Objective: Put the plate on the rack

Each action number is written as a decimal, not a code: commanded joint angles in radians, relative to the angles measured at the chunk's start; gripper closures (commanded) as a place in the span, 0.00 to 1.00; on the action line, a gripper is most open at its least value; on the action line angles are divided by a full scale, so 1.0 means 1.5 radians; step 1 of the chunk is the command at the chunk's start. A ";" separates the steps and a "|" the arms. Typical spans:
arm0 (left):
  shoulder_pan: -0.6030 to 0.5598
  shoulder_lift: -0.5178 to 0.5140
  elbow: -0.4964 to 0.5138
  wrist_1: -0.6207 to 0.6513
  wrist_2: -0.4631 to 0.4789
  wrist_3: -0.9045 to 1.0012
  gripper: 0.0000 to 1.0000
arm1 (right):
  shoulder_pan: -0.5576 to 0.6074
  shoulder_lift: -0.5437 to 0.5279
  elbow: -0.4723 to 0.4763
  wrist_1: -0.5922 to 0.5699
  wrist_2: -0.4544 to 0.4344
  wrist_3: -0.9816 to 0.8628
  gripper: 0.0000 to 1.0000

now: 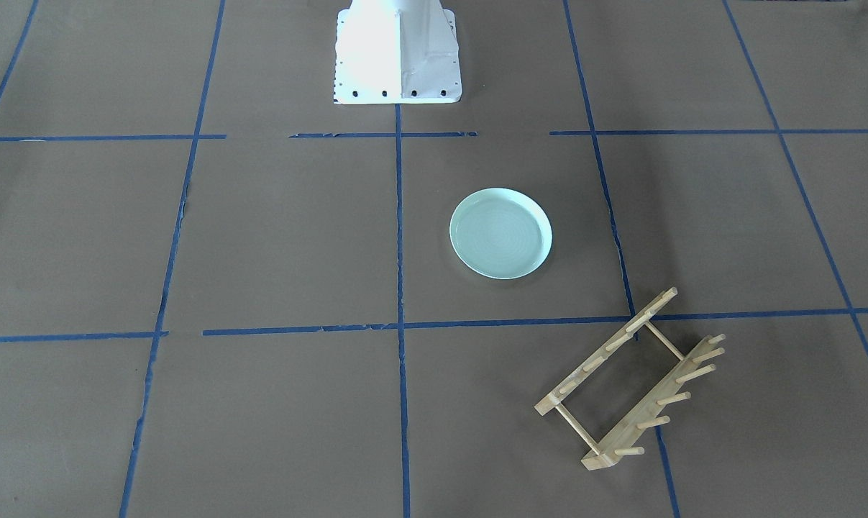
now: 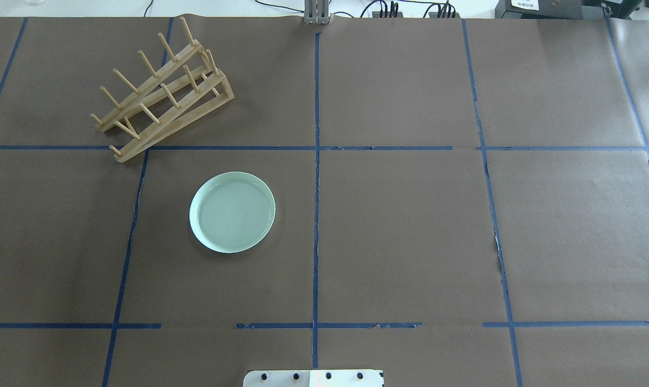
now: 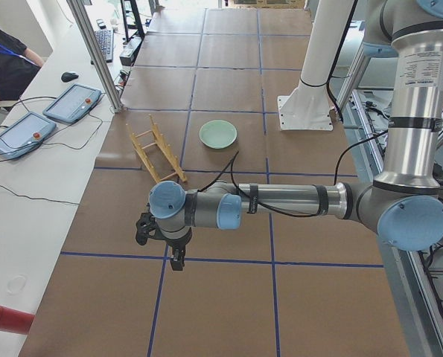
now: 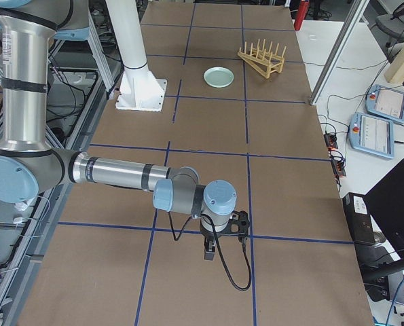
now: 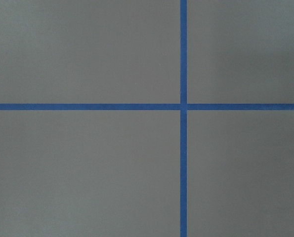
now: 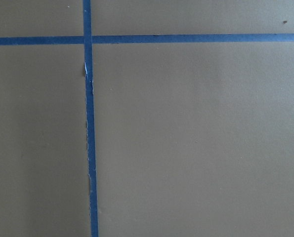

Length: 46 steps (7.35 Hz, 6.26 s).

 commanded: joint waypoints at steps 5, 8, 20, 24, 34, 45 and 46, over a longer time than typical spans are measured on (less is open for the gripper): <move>0.033 -0.007 -0.163 0.010 0.002 -0.034 0.00 | 0.000 0.000 0.000 0.000 0.000 0.000 0.00; 0.185 -0.072 -0.312 0.010 0.007 -0.339 0.00 | 0.000 0.000 0.000 0.000 0.000 0.000 0.00; 0.728 -0.462 -0.023 0.020 0.365 -0.836 0.00 | 0.000 0.000 0.000 0.000 0.000 0.000 0.00; 0.729 -0.459 0.010 -0.014 0.365 -0.832 0.10 | 0.000 0.000 0.000 0.000 0.000 0.000 0.00; 0.693 -0.459 -0.078 0.042 0.372 -0.832 1.00 | 0.000 0.000 0.000 0.000 0.000 0.000 0.00; 0.286 -0.328 -0.293 -0.361 0.128 -0.969 1.00 | 0.000 0.000 0.000 0.000 0.000 0.000 0.00; 0.286 -0.283 -0.266 -0.498 0.129 -1.025 1.00 | 0.000 0.000 0.000 0.000 0.000 0.000 0.00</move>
